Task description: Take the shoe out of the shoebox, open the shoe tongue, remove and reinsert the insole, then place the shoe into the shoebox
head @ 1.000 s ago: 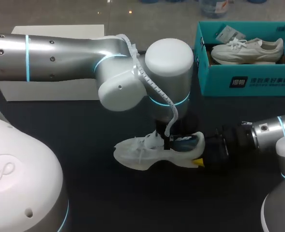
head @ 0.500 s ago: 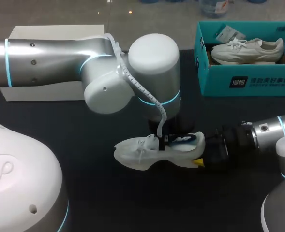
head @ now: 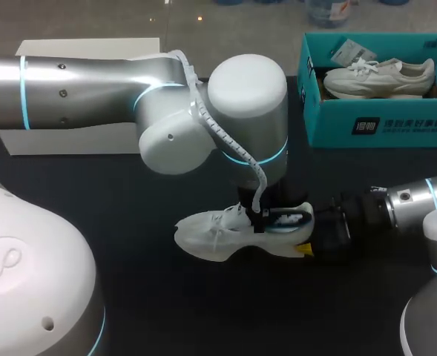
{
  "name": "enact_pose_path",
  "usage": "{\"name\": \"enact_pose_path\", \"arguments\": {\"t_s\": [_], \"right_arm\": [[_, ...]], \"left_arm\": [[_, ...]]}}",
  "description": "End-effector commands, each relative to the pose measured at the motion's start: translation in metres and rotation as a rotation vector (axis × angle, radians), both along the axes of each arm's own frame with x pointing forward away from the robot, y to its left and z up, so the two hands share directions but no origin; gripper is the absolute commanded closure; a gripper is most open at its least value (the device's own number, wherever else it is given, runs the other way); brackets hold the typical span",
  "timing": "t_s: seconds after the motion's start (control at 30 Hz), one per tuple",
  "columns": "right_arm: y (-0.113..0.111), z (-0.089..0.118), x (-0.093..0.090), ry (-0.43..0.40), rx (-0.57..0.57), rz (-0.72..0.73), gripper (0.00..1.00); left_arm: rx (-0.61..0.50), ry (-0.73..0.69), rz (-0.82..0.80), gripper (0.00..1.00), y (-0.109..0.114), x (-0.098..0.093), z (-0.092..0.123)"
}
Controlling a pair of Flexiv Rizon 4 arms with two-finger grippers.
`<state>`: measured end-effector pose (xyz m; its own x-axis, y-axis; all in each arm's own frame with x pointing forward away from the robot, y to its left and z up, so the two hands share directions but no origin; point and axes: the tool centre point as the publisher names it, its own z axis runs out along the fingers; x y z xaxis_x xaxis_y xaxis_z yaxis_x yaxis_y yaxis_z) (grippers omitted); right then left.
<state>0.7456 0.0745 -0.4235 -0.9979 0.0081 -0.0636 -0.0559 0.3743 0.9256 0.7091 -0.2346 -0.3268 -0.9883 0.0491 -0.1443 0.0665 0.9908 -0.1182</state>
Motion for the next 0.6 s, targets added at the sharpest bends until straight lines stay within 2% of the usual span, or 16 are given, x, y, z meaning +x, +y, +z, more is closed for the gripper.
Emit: {"name": "enact_pose_path", "arguments": {"t_s": [0.03, 0.3, 0.43, 0.6], "right_arm": [[0.002, -0.003, 0.000, 0.001, -0.004, 0.000, 1.00], [0.002, -0.003, 0.000, 0.001, -0.004, 0.000, 1.00], [0.002, -0.003, 0.000, 0.001, -0.004, 0.000, 1.00], [0.002, -0.003, 0.000, 0.001, -0.004, 0.000, 1.00]], "left_arm": [[0.012, -0.004, 0.002, 0.83, -0.009, 0.000, 0.000], [0.007, -0.018, -0.001, 0.84, -0.015, -0.002, 0.001], [0.001, -0.017, -0.024, 0.78, -0.013, -0.010, 0.002], [0.000, -0.025, -0.032, 0.78, -0.009, -0.017, 0.000]]}}
